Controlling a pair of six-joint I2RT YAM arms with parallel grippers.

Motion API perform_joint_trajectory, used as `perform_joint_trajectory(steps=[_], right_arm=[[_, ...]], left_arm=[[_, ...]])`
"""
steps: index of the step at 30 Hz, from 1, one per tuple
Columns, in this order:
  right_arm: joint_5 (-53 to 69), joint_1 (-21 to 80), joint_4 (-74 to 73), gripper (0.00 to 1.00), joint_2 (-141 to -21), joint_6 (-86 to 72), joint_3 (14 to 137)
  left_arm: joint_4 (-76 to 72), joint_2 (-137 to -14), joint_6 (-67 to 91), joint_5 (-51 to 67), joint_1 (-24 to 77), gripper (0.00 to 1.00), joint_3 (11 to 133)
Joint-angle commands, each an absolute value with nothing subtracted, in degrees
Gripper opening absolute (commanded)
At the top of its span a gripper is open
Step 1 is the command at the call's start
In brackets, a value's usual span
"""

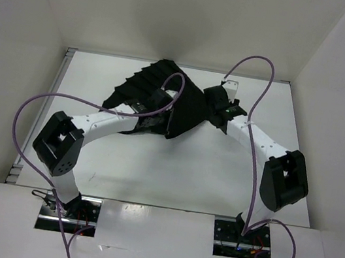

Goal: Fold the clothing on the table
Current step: Move the skirt to the center of the board, then flatten the skirt out

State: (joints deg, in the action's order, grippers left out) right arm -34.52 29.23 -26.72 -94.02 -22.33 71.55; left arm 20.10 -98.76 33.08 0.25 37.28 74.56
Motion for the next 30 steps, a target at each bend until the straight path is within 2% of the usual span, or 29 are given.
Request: perform_joint_trajectory(steps=[1, 11, 14, 19, 30], right_arm=[[-36.66, 27.77, -27.33, 0.69, -91.49, -24.96, 71.46], [-24.9, 25.31, -26.81, 0.69, -100.01, -24.96, 76.99], [-20.41, 24.26, -25.58, 0.69, -102.91, -24.96, 78.22], [-9.33, 21.88, -23.47, 0.59, -105.91, -26.19, 78.75], [3.24, 18.11, -17.76, 0.56, -111.7, -27.25, 75.67]], left_arm=[[29.25, -95.89, 34.09, -10.35, 36.3, 0.0, 71.03], [42.71, -99.31, 48.33, -23.02, 36.3, 0.0, 62.23], [43.33, -101.77, 49.75, -23.55, 36.3, 0.0, 61.7], [42.19, -103.1, 48.43, -23.55, 36.3, 0.0, 61.17], [41.13, -104.15, 46.85, -23.55, 35.77, 0.0, 62.23]])
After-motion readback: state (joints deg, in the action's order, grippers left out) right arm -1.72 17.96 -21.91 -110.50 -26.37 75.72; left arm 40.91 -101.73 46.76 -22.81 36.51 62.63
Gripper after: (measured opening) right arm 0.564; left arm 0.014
